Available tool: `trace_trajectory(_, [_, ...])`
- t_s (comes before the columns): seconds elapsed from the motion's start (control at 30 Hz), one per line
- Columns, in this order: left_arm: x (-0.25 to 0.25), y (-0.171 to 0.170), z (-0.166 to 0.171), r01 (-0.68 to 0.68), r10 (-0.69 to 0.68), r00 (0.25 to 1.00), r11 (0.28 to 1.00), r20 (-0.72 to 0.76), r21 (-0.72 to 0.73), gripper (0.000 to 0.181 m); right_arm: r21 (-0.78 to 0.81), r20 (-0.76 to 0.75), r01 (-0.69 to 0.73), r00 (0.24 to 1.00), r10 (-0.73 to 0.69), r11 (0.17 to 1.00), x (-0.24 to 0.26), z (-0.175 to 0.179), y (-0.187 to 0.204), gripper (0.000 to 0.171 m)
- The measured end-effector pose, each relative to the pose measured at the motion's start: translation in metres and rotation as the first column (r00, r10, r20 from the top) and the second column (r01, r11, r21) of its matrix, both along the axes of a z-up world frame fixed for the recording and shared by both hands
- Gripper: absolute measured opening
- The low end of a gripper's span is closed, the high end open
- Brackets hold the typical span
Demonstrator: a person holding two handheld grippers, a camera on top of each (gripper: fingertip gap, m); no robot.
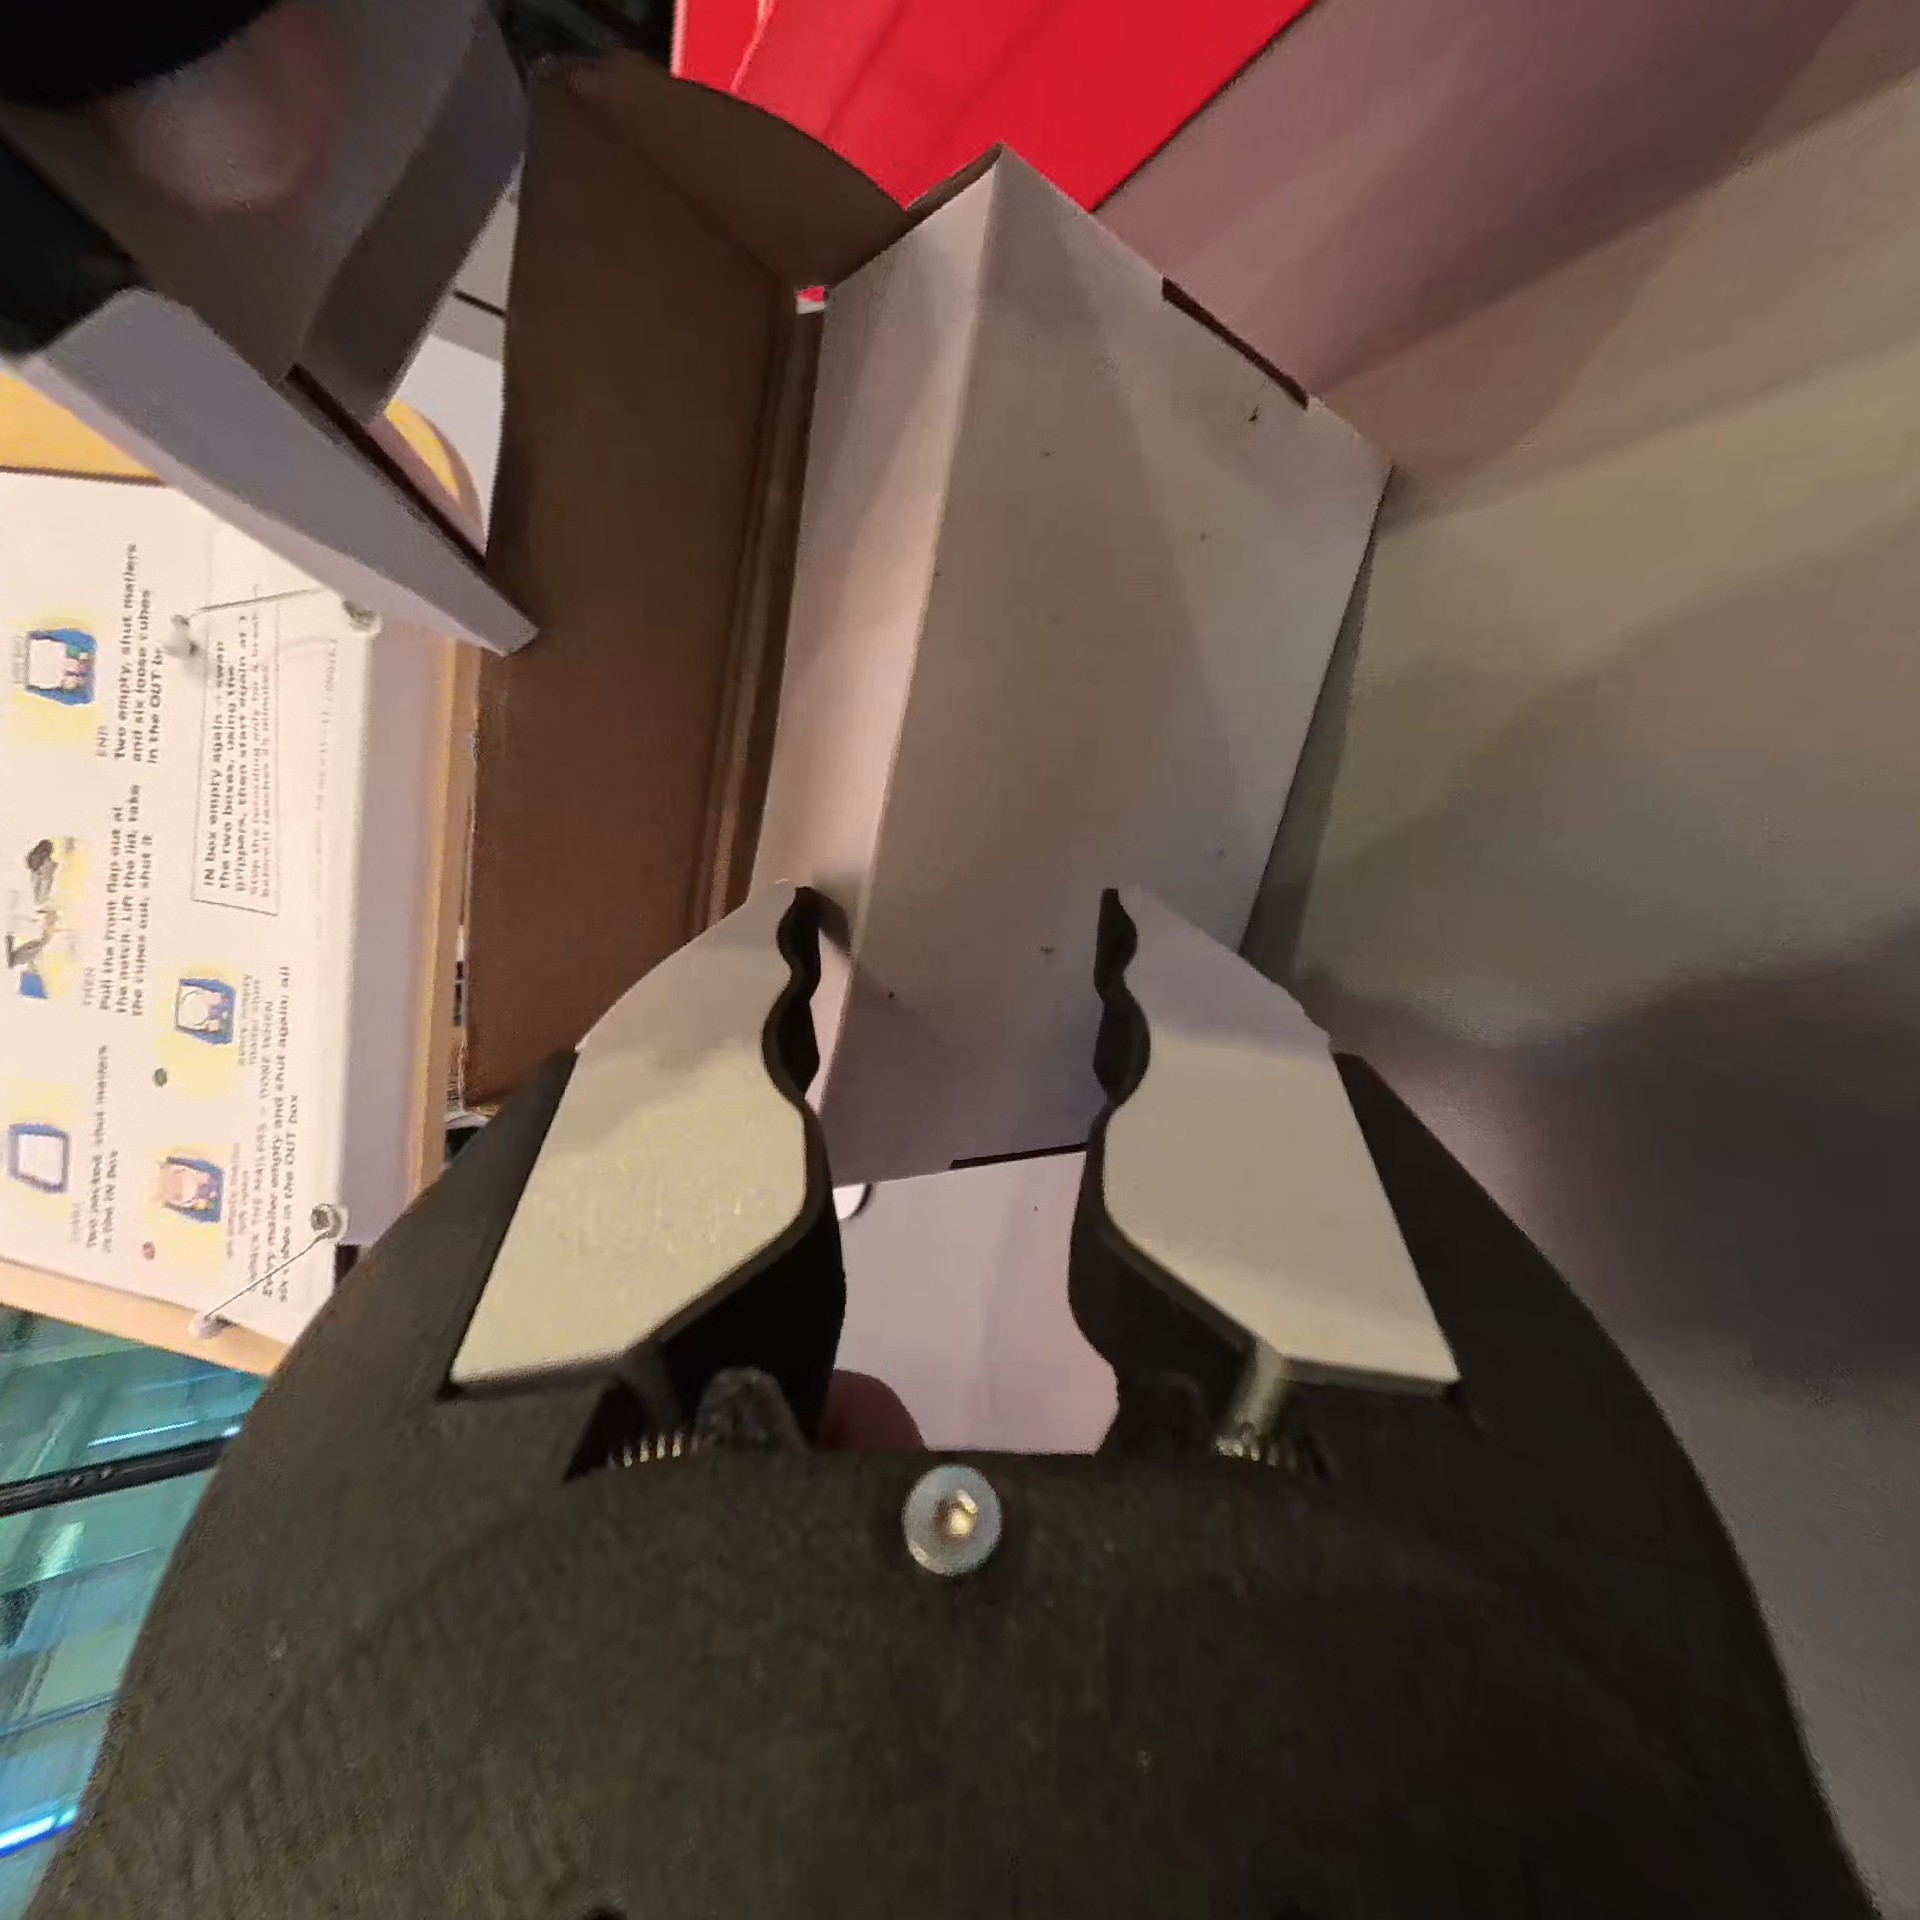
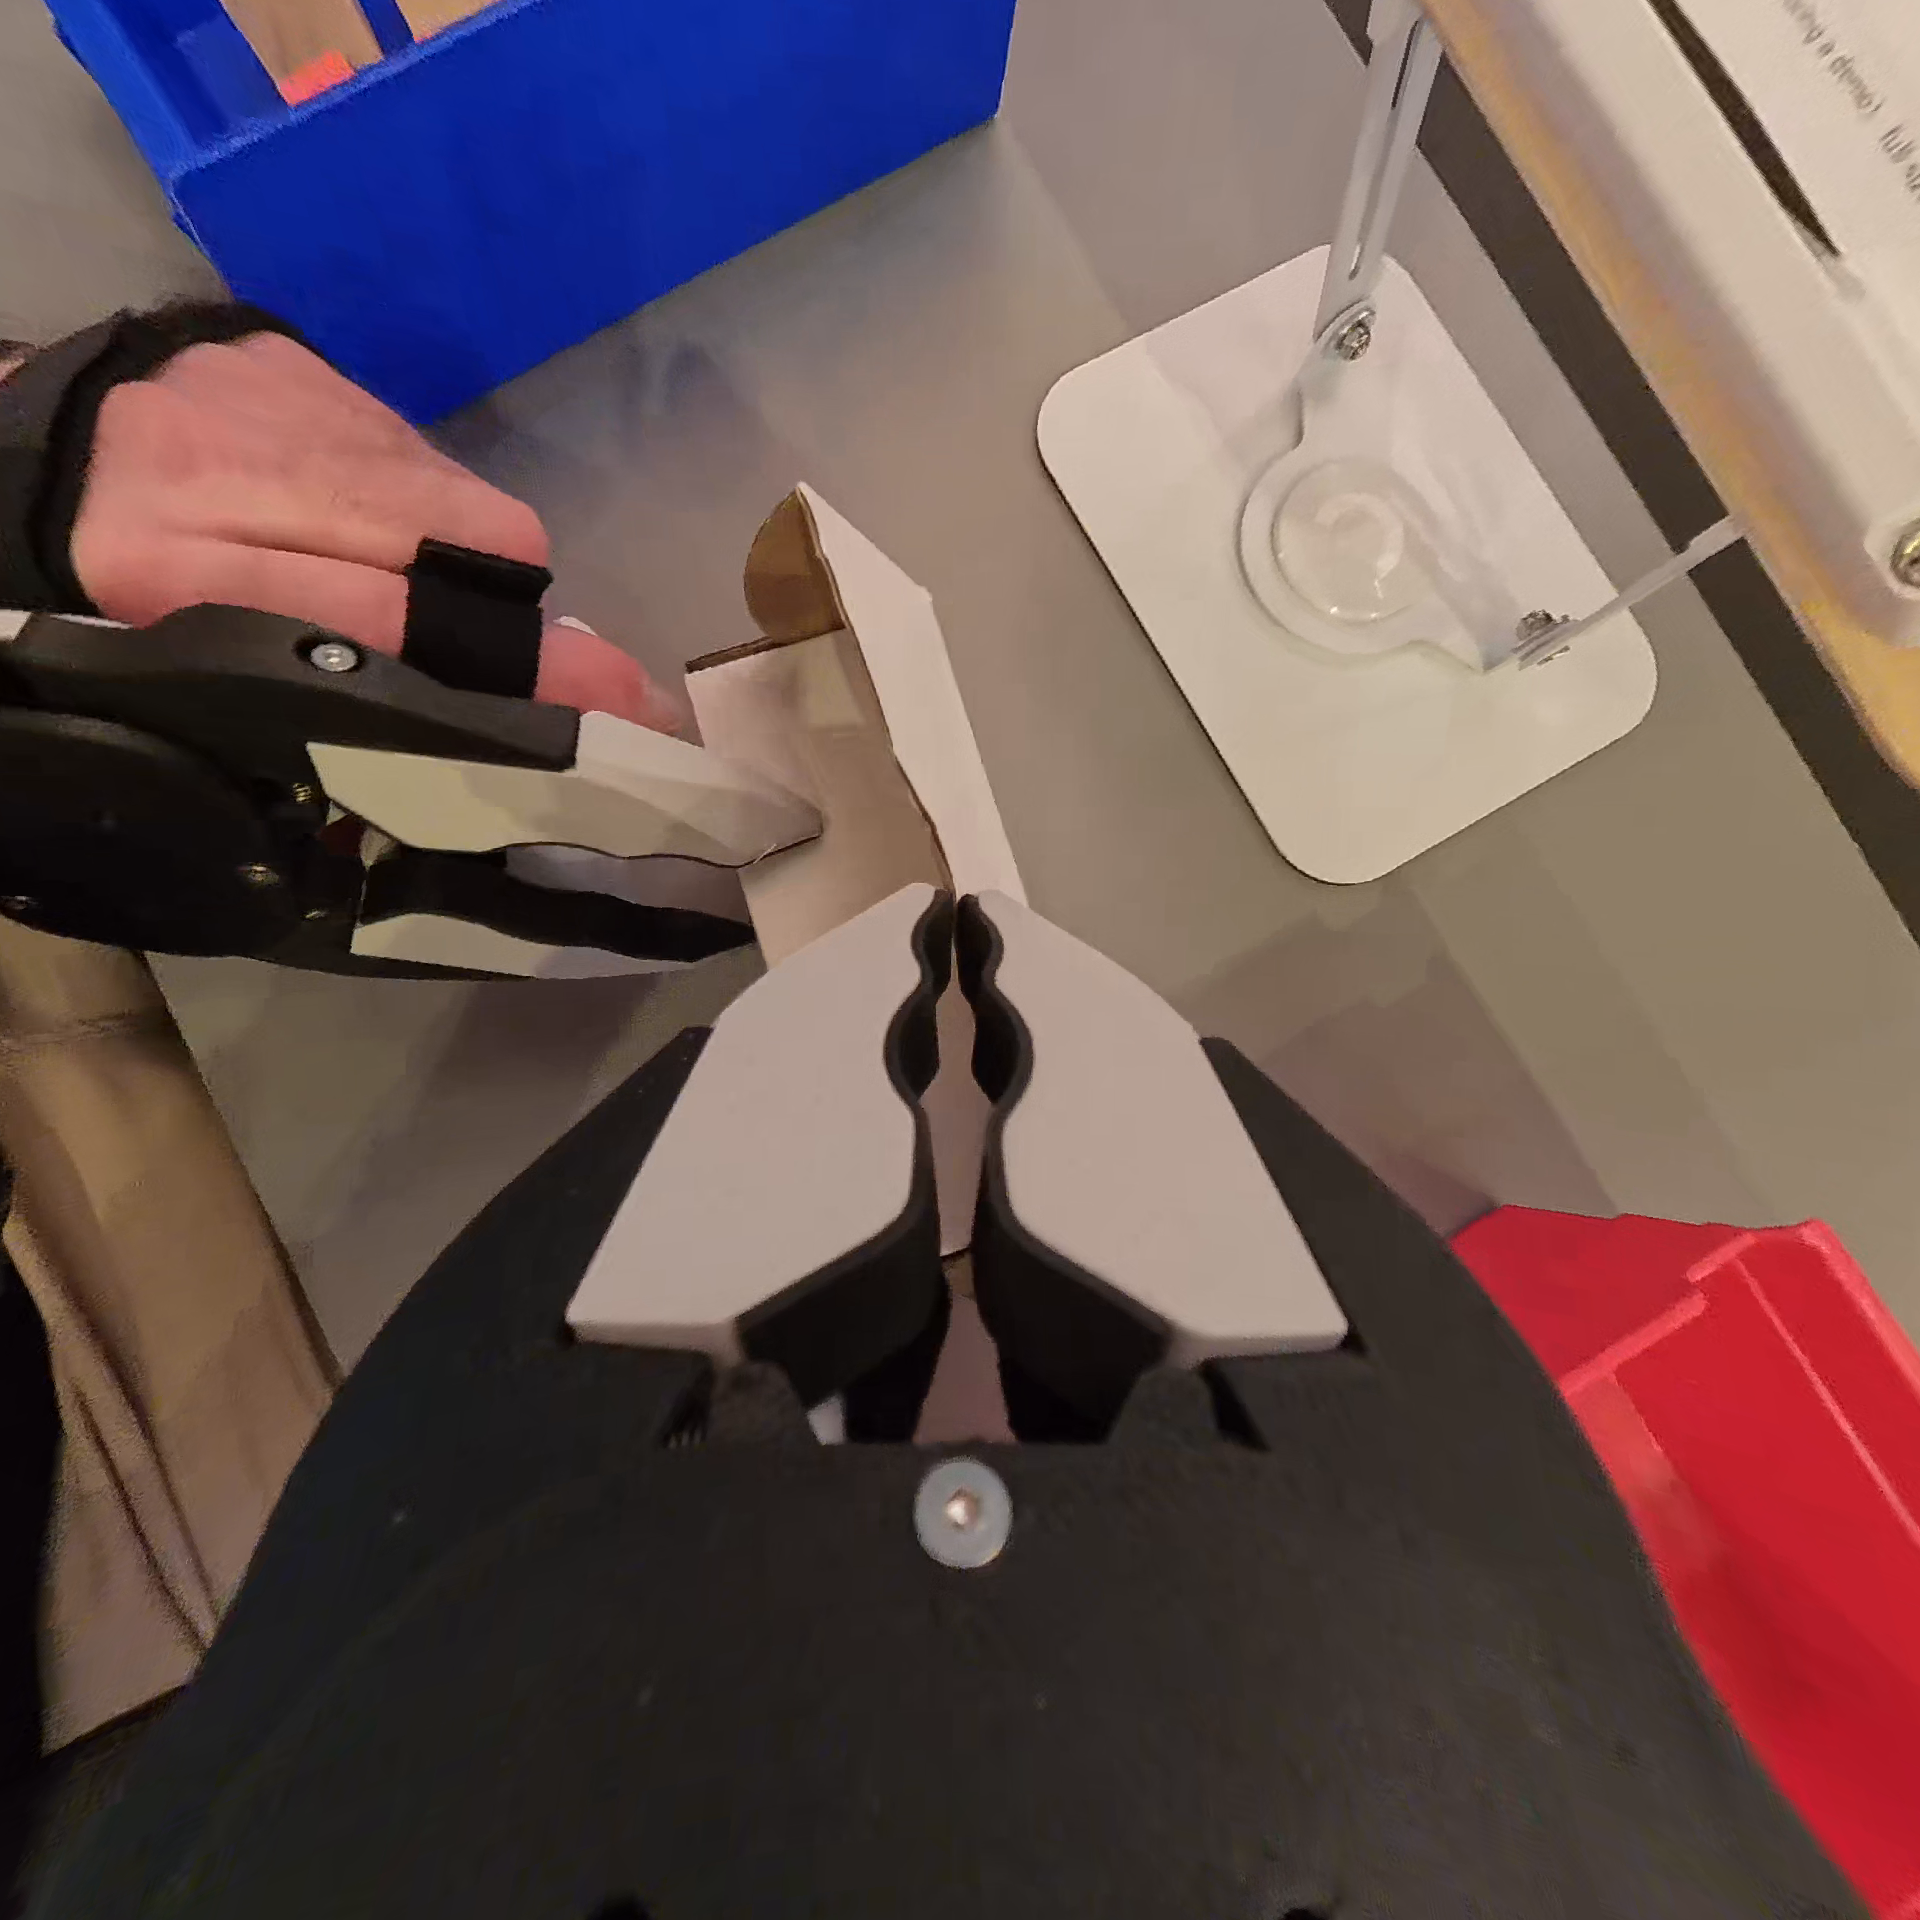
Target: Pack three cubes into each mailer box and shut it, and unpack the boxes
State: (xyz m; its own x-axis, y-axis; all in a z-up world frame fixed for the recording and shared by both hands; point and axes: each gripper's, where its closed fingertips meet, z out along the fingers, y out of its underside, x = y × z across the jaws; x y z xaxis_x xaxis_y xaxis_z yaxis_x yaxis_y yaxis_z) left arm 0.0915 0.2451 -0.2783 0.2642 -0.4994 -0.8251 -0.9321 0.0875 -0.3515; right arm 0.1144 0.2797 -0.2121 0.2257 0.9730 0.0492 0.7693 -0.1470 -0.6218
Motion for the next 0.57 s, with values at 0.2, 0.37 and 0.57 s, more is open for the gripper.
trace_trajectory(0.2, [0.001, -0.014, 0.001, 0.000, 0.001, 1.000, 0.999, -0.026, 0.032, 0.051, -0.012, -0.034, -0.003, 0.999, 0.003, 1.000, 0.000, 0.010, 0.003, 0.000])
trace_trajectory(0.37, [0.004, -0.047, 0.002, -0.017, 0.018, 0.998, 1.000, -0.063, 0.024, 0.033, -0.005, -0.058, -0.045, 0.997, 0.044, 0.999, -0.002, 0.024, -0.007, 0.000])
trace_trajectory(0.57, [0.008, -0.083, -0.034, -0.006, -0.001, 0.998, 0.994, -0.068, -0.108, 0.040, -0.022, -0.056, -0.126, 0.991, 0.124, 0.992, -0.004, 0.034, -0.035, 0.000])
